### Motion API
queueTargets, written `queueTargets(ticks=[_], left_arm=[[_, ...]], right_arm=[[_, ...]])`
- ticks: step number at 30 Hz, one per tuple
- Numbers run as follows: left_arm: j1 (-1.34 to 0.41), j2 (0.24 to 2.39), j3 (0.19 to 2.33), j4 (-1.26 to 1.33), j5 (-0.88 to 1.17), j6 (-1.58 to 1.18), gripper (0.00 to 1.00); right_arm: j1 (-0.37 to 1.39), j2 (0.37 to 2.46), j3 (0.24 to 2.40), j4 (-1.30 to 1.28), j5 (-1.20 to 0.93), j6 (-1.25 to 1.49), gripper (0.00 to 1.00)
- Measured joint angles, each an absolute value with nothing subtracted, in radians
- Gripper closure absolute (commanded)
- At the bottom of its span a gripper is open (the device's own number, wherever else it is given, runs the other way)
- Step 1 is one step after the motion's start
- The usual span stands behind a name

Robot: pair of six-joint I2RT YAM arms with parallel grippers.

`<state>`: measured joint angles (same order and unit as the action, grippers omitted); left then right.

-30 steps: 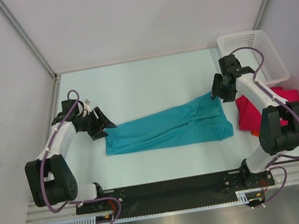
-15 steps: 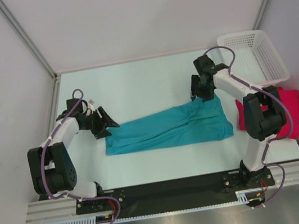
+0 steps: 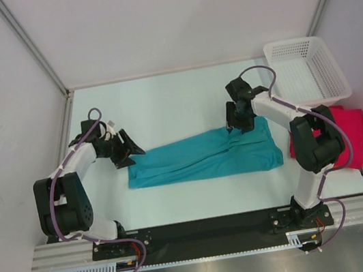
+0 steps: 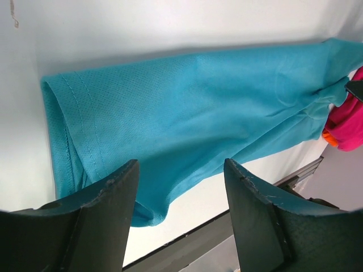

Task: Fold and stack the t-shirts
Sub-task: Fold the other side of the tshirt into a rectangle

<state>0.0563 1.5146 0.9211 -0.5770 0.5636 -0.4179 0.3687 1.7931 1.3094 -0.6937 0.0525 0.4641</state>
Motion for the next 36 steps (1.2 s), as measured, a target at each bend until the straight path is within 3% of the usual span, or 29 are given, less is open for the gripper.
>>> queueTargets(ticks=[23, 26, 27, 29, 36], left_arm=[[0.056, 1.533, 0.912, -0.562, 0.581, -0.418, 0.33], [0.056, 1.534, 0.912, -0.561, 0.581, -0.418, 0.33], [0.056, 1.534, 0.912, -0.561, 0.581, -0.418, 0.33], [0.056, 1.534, 0.912, -0.561, 0.581, -0.417, 0.33], [0.056, 1.538, 0.912, -0.561, 0.582, -0.417, 0.33]], right_arm=[[0.369, 1.748, 1.207, -0.681, 0.09, 0.479, 0.47], [0.372, 1.748, 1.206, -0.675, 0.09, 0.48, 0.65], [0.373, 1.748, 1.204, -0.672, 0.089, 0.48, 0.82], [0.375, 1.748, 1.198, -0.667, 0.089, 0.482, 1.0], [0.381, 1.748, 1.18, -0.66, 0.09, 0.497, 1.0]])
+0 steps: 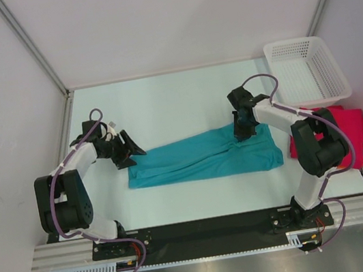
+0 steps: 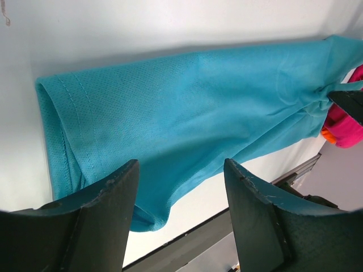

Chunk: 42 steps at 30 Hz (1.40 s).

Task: Fold and stack the t-shirts
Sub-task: Fold the other side of the tshirt into a rectangle

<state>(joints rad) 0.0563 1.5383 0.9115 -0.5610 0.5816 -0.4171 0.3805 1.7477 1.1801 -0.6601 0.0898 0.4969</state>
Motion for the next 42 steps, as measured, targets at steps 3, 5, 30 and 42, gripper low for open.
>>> queueTargets(ticks=[3, 5, 30, 42], left_arm=[[0.056, 1.538, 0.912, -0.56, 0.583, -0.417, 0.33], [0.056, 1.538, 0.912, -0.559, 0.583, -0.417, 0.33], [0.056, 1.514, 0.888, -0.562, 0.601, -0.409, 0.33], [0.056, 1.514, 0.881, -0.568, 0.602, -0.408, 0.34]], right_arm=[[0.387, 1.736, 1.178, -0.665, 0.094, 0.497, 1.0], [0.396, 1.713, 1.178, -0.676, 0.102, 0.497, 1.0], [0.666, 1.428, 0.947, -0.819, 0.201, 0.698, 0.5], [0.695, 1.454, 1.061, -0.844, 0.247, 0.707, 0.5]])
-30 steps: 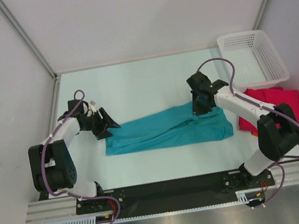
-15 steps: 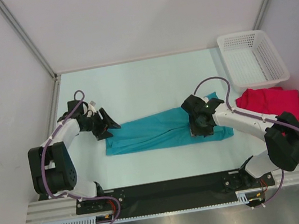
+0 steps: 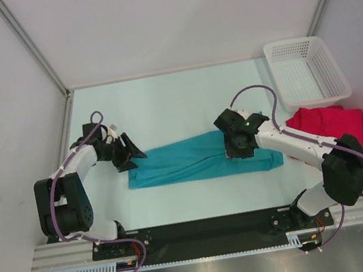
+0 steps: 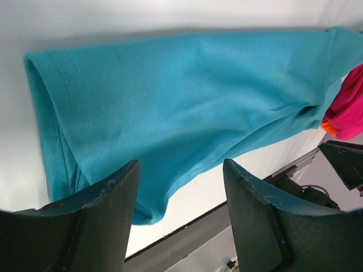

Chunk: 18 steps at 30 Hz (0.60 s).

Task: Fold and stack the t-shirts
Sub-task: Fold the other side of the tshirt into a rectangle

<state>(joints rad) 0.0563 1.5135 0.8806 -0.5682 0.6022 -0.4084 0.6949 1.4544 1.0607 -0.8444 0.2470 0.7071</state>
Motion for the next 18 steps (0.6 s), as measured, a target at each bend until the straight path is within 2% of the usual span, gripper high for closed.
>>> queueTargets(ticks=[5, 13, 18], left_arm=[[0.056, 1.449, 0.88, -0.633, 0.575, -0.408, 0.34], [0.056, 1.16, 0.851, -0.718, 0.515, -0.408, 0.34], [0.056, 1.148, 0.776, -0.731, 0.493, -0.408, 0.34]], right_arm=[[0.696, 1.455, 1.068, -0.856, 0.257, 0.705, 0.5], [0.698, 1.466, 1.067, -0.851, 0.256, 0.698, 0.51], [0.699, 1.48, 1.067, -0.838, 0.253, 0.69, 0.51]])
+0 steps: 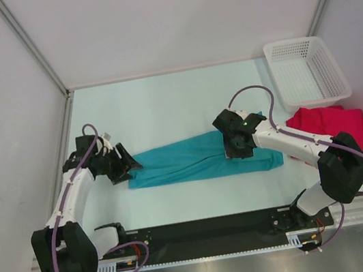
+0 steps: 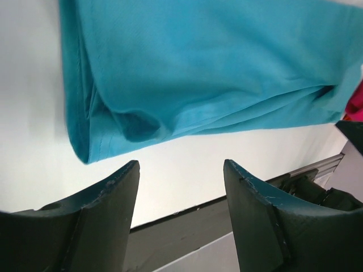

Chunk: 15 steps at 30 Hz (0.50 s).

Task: Fold and stack the t-shirts
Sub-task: Fold the other side of the tshirt into a rectangle

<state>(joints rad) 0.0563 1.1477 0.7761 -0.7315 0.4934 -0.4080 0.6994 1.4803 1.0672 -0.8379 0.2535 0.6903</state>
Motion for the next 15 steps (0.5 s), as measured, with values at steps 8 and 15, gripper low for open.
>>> queueTargets(ticks=[8, 15], left_arm=[[0.056, 1.177, 0.727, -0.732, 0.474, -0.409, 0.39], [0.056, 1.201, 0.721, -0.697, 0.474, -0.412, 0.58]], right_arm=[[0.699, 1.481, 1.067, -0.834, 0.254, 0.68, 0.51], [0.699, 1.481, 1.067, -0.833, 0.254, 0.68, 0.51]])
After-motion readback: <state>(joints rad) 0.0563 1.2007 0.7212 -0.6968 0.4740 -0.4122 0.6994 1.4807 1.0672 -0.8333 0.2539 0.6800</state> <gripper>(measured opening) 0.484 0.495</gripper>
